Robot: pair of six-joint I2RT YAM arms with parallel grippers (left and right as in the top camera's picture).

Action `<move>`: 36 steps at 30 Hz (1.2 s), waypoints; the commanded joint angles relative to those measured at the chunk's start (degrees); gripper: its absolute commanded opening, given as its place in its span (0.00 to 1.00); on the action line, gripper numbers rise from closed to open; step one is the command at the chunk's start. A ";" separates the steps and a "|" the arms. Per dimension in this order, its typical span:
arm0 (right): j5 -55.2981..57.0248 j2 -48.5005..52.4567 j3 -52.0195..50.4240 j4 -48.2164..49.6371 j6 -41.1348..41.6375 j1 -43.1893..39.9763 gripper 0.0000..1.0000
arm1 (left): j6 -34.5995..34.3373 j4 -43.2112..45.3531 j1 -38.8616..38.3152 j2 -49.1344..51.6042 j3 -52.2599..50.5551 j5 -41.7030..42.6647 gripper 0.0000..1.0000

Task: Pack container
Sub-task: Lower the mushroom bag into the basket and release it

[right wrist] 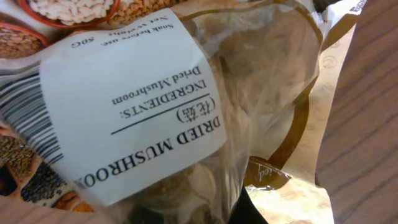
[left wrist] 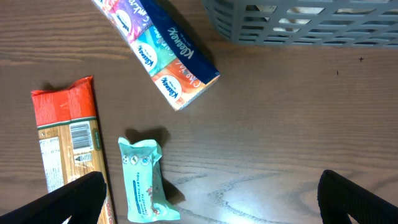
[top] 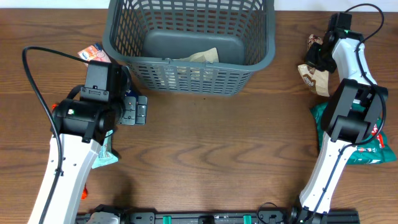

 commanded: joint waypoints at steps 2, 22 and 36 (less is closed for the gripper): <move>-1.16 -7.50 -0.07 -0.48 -3.74 0.72 0.01 | 0.35 -0.17 0.24 -0.31 -0.15 0.15 0.99; -14.43 -47.63 -0.07 -1.60 -58.31 27.89 0.01 | 0.31 -0.74 0.24 -0.31 -0.15 0.13 0.99; -23.85 -24.59 -0.09 -3.69 -60.11 32.39 0.21 | 0.31 1.22 0.24 -0.31 -0.15 0.09 0.99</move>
